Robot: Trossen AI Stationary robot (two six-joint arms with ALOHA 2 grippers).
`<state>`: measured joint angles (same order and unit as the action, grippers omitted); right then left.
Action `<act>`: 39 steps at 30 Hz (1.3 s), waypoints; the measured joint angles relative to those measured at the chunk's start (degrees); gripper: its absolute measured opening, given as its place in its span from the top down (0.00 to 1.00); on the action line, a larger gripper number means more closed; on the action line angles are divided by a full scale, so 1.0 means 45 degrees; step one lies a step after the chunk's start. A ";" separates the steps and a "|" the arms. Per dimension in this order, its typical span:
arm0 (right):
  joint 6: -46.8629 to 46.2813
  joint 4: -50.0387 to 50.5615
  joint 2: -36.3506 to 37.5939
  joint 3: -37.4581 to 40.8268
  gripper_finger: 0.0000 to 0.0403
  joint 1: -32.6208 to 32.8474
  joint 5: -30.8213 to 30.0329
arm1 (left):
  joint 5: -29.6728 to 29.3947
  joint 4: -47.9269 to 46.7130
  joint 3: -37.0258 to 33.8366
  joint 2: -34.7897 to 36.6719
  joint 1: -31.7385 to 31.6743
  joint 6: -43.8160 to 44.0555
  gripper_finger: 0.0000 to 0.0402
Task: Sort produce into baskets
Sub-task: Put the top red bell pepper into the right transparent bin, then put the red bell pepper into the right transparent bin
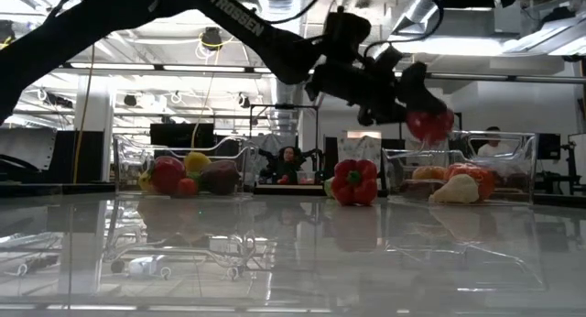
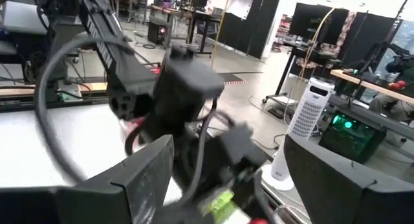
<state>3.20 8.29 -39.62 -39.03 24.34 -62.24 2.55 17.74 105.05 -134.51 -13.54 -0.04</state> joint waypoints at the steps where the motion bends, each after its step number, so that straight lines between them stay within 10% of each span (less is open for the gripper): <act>1: -0.0009 0.0000 0.0000 0.0000 0.21 0.0000 0.0000 | 0.0005 -0.0016 0.0011 -0.0072 0.0011 0.0125 0.26; 8: -0.0014 0.0006 -0.0001 0.0000 0.21 0.0000 0.0000 | 0.0267 -0.0858 0.0082 0.0084 0.0033 0.0294 0.10; 21: -0.0281 0.0664 0.0038 0.0005 0.21 0.0243 -0.0363 | -0.1712 -1.0792 0.0745 0.2737 -0.0168 -0.2886 0.08; 31: -0.0320 0.0583 0.0078 0.0005 0.21 0.0531 -0.0521 | 0.0698 -1.2272 0.0067 0.2777 -0.0456 -0.1983 0.09; 39: -0.0279 0.0481 0.0067 0.0005 0.21 0.0466 -0.0520 | -0.1702 -1.2190 -0.0680 0.2800 0.0773 -0.3542 0.11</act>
<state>1.94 10.46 -39.31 -39.00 26.44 -64.58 -5.11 -37.12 101.99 -121.91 -10.06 -15.98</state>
